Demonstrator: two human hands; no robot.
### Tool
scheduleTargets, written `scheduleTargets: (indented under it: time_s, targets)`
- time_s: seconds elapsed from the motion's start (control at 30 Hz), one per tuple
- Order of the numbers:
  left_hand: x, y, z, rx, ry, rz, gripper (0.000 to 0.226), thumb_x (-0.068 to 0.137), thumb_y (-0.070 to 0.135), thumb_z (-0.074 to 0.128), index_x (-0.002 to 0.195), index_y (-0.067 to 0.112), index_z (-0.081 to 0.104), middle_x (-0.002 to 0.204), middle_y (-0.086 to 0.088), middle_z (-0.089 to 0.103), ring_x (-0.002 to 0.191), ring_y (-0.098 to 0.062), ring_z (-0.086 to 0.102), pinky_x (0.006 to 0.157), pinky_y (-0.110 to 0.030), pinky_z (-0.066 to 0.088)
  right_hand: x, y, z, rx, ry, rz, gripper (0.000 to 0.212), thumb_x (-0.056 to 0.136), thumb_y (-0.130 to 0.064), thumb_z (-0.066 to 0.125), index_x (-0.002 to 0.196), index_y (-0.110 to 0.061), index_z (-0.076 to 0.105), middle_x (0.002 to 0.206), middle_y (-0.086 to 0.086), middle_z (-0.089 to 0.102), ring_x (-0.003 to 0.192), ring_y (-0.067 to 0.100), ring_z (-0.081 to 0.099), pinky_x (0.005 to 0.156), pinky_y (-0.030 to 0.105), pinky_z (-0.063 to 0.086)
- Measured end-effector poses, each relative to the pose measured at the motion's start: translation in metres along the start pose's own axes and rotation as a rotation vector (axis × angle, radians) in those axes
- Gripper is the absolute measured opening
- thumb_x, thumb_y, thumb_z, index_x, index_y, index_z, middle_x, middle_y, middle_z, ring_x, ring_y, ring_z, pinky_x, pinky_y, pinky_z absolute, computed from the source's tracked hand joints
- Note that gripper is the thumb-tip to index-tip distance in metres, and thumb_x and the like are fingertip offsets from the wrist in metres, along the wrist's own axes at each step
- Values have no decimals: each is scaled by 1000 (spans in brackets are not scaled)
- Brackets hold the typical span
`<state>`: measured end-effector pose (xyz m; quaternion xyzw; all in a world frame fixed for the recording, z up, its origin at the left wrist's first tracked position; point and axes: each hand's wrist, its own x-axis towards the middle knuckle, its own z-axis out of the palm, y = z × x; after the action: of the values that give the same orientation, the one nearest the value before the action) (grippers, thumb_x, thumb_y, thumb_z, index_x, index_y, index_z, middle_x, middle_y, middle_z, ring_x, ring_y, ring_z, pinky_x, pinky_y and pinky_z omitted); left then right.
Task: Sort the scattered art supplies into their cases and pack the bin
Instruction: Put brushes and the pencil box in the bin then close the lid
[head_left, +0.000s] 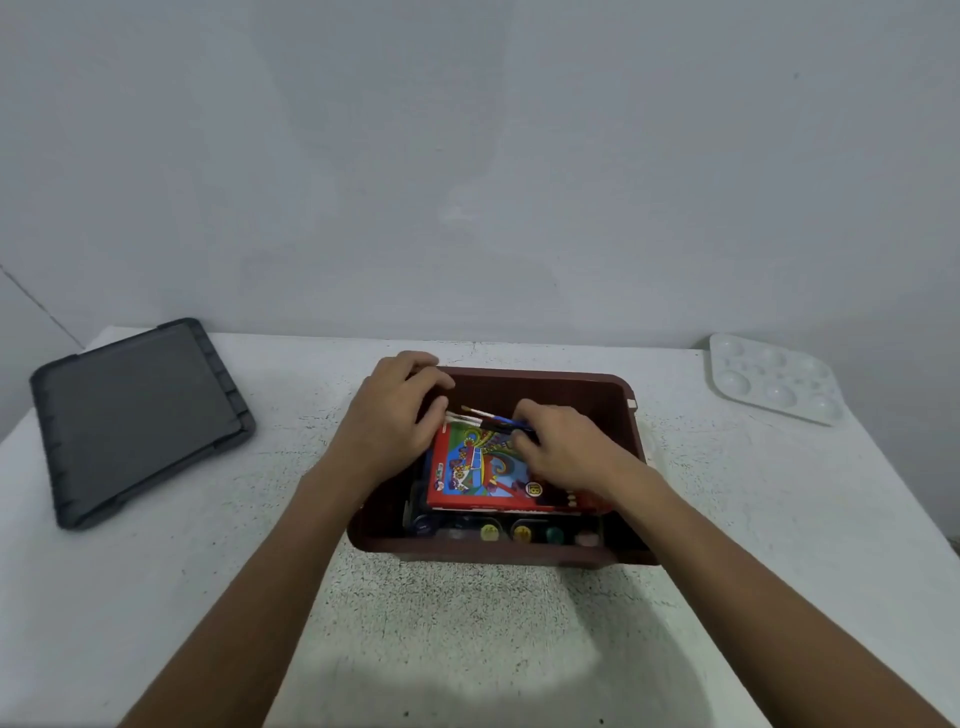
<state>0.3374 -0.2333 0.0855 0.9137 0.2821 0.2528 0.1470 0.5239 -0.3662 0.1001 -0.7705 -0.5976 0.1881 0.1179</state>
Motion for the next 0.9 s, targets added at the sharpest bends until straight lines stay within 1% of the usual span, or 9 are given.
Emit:
scheduleTargets:
  time_s: [0.1, 0.2, 0.27, 0.37, 0.5, 0.6, 0.73, 0.83, 0.9]
  targets:
    - [1, -11, 16, 21, 18, -56, 31, 91, 29, 50, 114, 16, 65, 132, -8, 56, 122, -22, 49, 96, -33, 41, 10, -1, 7, -159, 65, -62, 25, 101, -29, 48, 123, -16, 50, 115, 6, 59, 90, 16, 52, 68, 23, 35]
    - [-4, -17, 25, 34, 52, -63, 28, 91, 23, 52, 112, 14, 66, 128, -10, 58, 119, -24, 52, 95, -42, 49, 16, 0, 13, -353, 99, -146, 40, 97, -31, 57, 132, -16, 48, 121, 8, 59, 105, 23, 57, 77, 32, 45]
    - [-4, -18, 27, 32, 69, -57, 27, 90, 21, 52, 111, 12, 67, 125, -11, 60, 116, -25, 54, 93, -43, 50, 18, 2, 18, -429, 84, -184, 47, 94, -34, 63, 135, -16, 48, 121, 8, 61, 107, 24, 59, 84, 35, 50]
    - [-3, -17, 28, 50, 69, -55, 26, 90, 21, 53, 110, 11, 68, 124, -12, 61, 115, -27, 56, 91, -44, 51, 17, 3, 24, -451, 65, -205, 48, 92, -35, 66, 133, -14, 51, 120, 8, 63, 106, 24, 59, 85, 36, 51]
    - [-4, -18, 28, 55, 57, -54, 26, 89, 21, 54, 109, 11, 68, 124, -12, 62, 115, -28, 57, 92, -45, 51, 14, 2, 26, -429, 50, -180, 47, 93, -31, 65, 133, -11, 52, 122, 10, 61, 109, 24, 58, 87, 34, 51]
    - [-4, -19, 29, 46, 52, -53, 25, 89, 21, 54, 108, 12, 68, 124, -12, 61, 115, -28, 56, 92, -46, 52, 12, 1, 32, -426, 60, -159, 40, 93, -25, 62, 129, -8, 53, 121, 12, 60, 109, 27, 56, 87, 37, 50]
    - [-3, -19, 28, 46, 50, -62, 26, 89, 22, 54, 107, 12, 68, 124, -12, 62, 115, -28, 57, 92, -48, 52, 6, 0, 38, -450, 83, -167, 42, 92, -22, 62, 130, -6, 53, 129, 14, 54, 116, 30, 51, 93, 39, 47]
    - [-4, -18, 28, 48, 43, -72, 26, 89, 23, 53, 107, 12, 68, 124, -12, 62, 115, -28, 57, 93, -47, 51, 1, 0, 39, -430, 76, -182, 44, 93, -18, 61, 134, -6, 49, 130, 13, 46, 117, 28, 46, 90, 37, 48]
    - [-4, -17, 28, 57, 39, -80, 26, 88, 24, 53, 107, 12, 68, 125, -12, 62, 115, -28, 57, 93, -46, 51, 1, 1, 37, -420, 61, -182, 48, 94, -20, 62, 137, -6, 45, 131, 13, 40, 118, 27, 42, 90, 36, 48]
